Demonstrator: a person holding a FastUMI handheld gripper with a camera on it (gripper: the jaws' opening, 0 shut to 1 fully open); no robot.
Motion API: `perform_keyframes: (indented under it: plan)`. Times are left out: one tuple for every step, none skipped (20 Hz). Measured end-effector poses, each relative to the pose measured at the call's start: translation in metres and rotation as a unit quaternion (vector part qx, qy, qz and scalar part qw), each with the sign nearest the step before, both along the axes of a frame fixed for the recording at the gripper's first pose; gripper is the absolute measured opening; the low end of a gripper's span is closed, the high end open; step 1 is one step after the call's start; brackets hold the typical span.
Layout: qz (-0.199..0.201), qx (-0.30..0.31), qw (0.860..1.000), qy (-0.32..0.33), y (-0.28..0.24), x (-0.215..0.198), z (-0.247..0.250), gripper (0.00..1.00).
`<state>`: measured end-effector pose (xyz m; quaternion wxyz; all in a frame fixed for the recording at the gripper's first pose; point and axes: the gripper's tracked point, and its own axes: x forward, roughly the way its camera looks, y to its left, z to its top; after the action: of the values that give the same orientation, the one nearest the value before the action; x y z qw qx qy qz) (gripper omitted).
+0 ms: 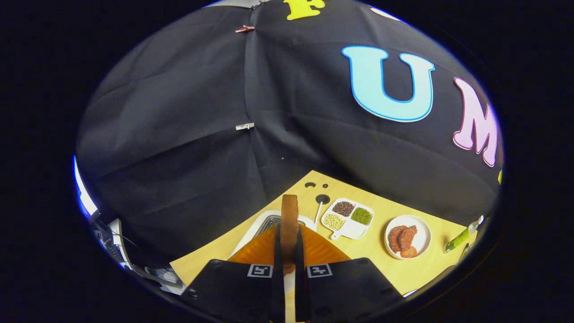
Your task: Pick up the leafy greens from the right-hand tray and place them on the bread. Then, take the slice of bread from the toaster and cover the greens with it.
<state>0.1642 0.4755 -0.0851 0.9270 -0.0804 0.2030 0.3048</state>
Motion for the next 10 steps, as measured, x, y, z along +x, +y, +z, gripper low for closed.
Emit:
perform_keyframes:
  plan:
    - [-0.003, 0.005, 1.0, 0.0, -0.007, -0.001, 0.004, 0.13]
    - [-0.007, 0.008, 1.0, 0.002, -0.016, -0.001, 0.007, 0.13]
    - [-0.011, 0.011, 1.0, 0.001, -0.025, -0.001, 0.011, 0.13]
    - [-0.016, 0.011, 1.0, 0.0, -0.036, 0.0, 0.013, 0.13]
    - [-0.022, 0.014, 1.0, 0.0, -0.047, 0.001, 0.014, 0.13]
    - [-0.027, 0.016, 1.0, 0.003, -0.057, 0.001, 0.011, 0.13]
    - [-0.032, 0.018, 0.999, 0.008, -0.067, 0.001, 0.008, 0.13]
    - [-0.035, 0.021, 0.999, 0.016, -0.077, -0.001, 0.004, 0.13]
    - [-0.039, 0.025, 0.999, 0.024, -0.085, -0.002, -0.002, 0.13]
    - [-0.041, 0.028, 0.998, 0.035, -0.092, -0.004, -0.011, 0.13]
